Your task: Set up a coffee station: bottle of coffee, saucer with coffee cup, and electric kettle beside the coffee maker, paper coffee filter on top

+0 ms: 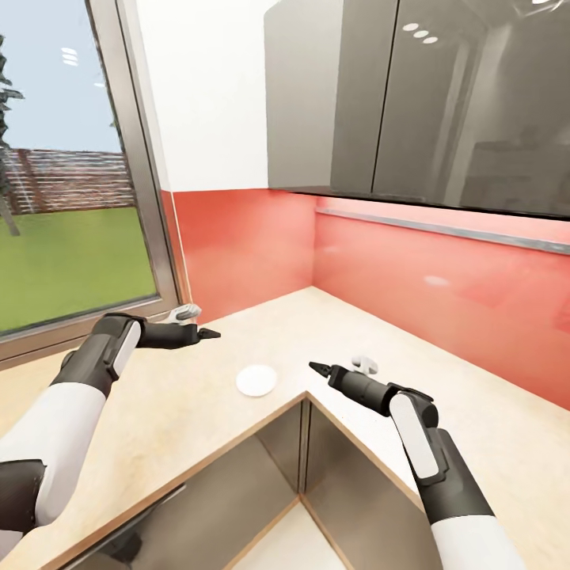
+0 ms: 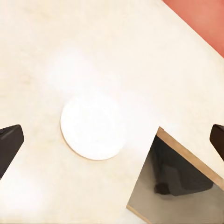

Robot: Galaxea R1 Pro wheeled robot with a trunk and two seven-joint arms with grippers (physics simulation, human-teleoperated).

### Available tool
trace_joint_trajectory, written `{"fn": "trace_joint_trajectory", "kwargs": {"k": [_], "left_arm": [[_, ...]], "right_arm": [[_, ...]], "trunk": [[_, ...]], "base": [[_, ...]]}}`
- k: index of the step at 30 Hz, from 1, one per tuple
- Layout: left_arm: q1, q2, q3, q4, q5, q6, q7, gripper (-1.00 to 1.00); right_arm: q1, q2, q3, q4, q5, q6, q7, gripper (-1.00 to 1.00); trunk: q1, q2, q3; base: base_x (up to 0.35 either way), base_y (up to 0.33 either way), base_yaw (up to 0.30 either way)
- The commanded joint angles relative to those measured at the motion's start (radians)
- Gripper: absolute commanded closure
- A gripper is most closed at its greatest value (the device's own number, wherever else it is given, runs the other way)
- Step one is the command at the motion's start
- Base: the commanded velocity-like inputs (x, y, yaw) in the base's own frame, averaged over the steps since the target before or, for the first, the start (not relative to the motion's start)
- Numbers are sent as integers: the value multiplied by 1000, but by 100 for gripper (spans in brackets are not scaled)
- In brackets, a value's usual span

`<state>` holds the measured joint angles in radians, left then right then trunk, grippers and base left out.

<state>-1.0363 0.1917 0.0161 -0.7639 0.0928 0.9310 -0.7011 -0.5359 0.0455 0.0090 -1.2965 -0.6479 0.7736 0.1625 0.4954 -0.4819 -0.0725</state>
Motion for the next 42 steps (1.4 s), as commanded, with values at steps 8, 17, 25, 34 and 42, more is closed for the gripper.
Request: {"fn": "trace_joint_trajectory", "kwargs": {"k": [8,17,25,34,42], "left_arm": [[-1,0,0,0,10,8,3,-100],[-1,0,0,0,9,8,3,-100],[1,0,1,14,10,7,3,-100],[24,1,1,59,9,-76,6,-100],[33,2,1,122,10,-118,6,-100]], "right_arm": [[-1,1,-1,34,2,4,5,-100],[-1,1,-1,35,4,5,5,-100],[-1,1,-1,47,4,5,5,-100],[-1,1,32,119,4,5,5,-100],[-1,2,165,196,1,3,6,-100]], "trunk": [[1,-2,-2],[1,-2,-2],[1,-2,-2],[1,-2,-2],[1,-2,-2]], "base": [[168,0,0],[70,0,0],[168,0,-11],[173,0,-222],[14,0,-61]]}}
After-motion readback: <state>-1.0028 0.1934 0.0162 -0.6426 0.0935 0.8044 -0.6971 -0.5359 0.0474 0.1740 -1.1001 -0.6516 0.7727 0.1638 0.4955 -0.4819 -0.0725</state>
